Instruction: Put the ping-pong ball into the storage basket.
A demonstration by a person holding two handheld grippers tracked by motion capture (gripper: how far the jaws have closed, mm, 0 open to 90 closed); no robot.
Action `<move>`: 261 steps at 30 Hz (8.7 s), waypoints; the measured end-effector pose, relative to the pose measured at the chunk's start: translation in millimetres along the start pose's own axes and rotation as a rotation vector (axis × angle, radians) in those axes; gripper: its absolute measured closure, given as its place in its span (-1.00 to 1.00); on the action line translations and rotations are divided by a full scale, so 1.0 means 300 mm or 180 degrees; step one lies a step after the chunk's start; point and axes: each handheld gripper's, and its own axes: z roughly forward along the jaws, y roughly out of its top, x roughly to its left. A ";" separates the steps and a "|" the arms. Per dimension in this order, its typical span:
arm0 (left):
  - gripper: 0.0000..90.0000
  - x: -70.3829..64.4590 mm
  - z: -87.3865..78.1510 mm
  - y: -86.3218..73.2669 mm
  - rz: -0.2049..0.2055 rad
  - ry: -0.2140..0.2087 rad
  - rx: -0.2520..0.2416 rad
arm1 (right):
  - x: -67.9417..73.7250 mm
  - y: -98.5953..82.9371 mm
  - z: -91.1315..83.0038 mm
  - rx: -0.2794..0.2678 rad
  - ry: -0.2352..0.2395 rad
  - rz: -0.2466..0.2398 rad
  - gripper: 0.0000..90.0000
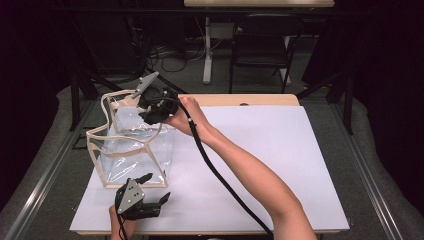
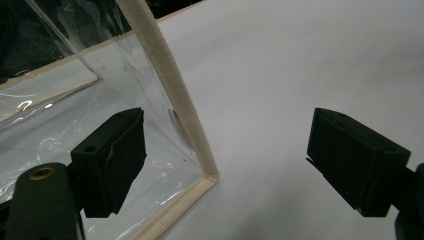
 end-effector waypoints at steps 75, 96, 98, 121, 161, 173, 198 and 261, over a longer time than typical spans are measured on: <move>-0.64 0.002 0.000 -0.001 -0.0001 -0.0007 0.0006 | 0.039 -0.031 0.112 0.0642 0.0349 -0.0007 0.12; -0.64 0.003 -0.002 -0.001 -0.0006 -0.0007 0.0007 | -0.011 -0.055 0.025 0.0226 0.0302 0.0306 -0.67; -0.64 0.003 0.000 -0.001 -0.0007 -0.0006 0.0006 | -0.018 -0.062 0.001 0.0152 0.0313 0.0316 -0.71; -0.64 0.002 0.000 -0.002 -0.0012 0.0002 0.0020 | -0.042 -0.193 -0.157 -0.0030 0.0249 0.0342 -0.92; -0.64 -0.002 0.005 -0.001 -0.0013 0.0010 0.0040 | -0.041 -0.519 -0.330 -0.0177 -0.0097 0.0597 -1.00; -0.64 -0.003 0.006 -0.002 -0.0016 0.0008 0.0040 | -0.019 -0.591 -0.375 -0.0234 -0.0190 0.0637 -1.00; -0.64 -0.004 0.005 -0.002 0.0008 0.0013 0.0056 | 0.028 -0.786 -0.454 -0.0298 -0.0430 0.0805 -1.00; -0.64 -0.008 0.017 -0.004 0.0015 0.0009 0.0118 | 0.216 -1.255 -0.549 -0.0269 -0.0865 0.1148 -0.99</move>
